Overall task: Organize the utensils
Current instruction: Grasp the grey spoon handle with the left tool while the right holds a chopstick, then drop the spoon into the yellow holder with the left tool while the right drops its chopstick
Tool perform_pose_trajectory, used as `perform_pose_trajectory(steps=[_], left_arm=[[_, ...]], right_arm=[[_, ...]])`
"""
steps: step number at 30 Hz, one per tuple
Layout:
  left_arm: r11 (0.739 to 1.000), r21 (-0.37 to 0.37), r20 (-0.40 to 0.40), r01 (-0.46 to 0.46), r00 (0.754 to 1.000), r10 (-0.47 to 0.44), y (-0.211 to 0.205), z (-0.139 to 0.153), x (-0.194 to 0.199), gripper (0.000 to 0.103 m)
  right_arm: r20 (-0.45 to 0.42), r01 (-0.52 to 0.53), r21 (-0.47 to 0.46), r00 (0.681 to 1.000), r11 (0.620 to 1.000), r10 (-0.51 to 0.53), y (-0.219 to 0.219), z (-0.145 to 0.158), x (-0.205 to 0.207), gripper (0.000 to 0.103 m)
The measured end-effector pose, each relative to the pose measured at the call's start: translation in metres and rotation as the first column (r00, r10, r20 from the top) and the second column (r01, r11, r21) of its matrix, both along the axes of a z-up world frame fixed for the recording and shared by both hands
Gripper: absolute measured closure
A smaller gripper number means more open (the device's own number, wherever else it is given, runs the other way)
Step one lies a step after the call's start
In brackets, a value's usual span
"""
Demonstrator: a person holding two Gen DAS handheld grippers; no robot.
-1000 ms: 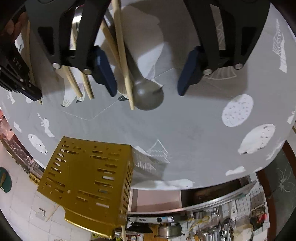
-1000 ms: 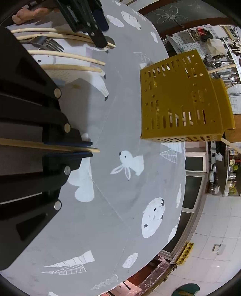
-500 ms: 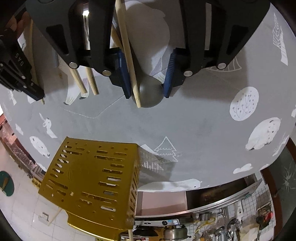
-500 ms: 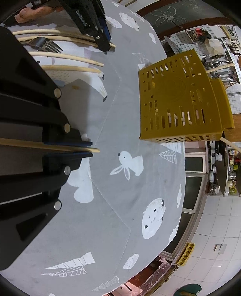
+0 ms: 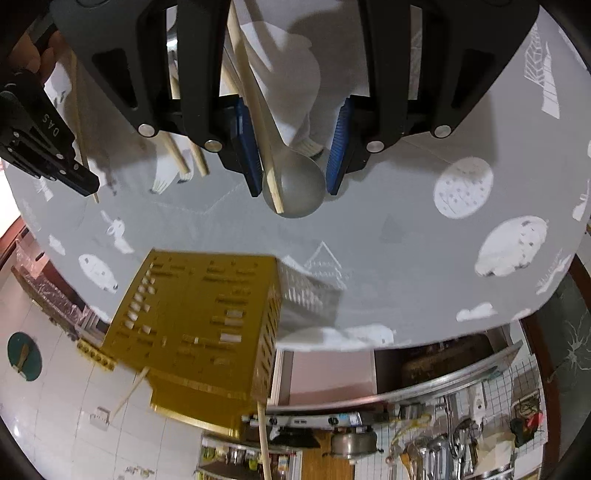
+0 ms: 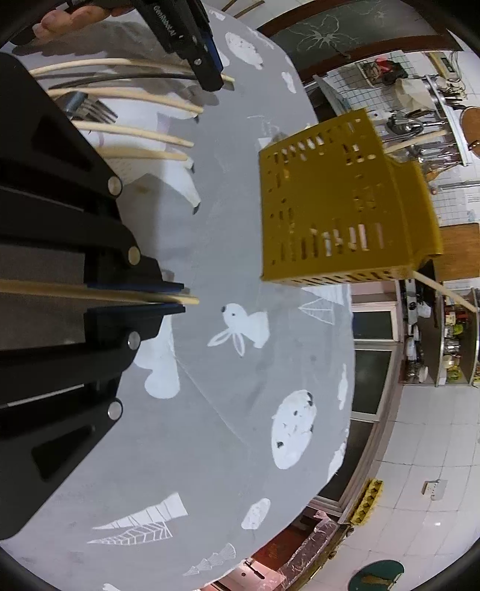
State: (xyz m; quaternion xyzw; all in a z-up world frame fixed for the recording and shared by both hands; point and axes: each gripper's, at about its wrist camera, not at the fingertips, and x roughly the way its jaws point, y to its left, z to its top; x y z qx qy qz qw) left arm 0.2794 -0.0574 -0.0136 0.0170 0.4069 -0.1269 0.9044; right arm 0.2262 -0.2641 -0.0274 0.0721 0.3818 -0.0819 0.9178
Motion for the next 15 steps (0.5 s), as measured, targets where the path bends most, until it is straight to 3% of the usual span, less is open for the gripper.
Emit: perform_pose_trajectory(steps=[15], left_arm=[[0.998, -0.057, 0.217, -0.003, 0.976, 0.015, 0.021, 0.070, -0.025, 0.068]], right_arm=[[0.164, 0.018, -0.008, 0.986, 1.000, -0.017, -0.004, 0.044, -0.022, 0.097]])
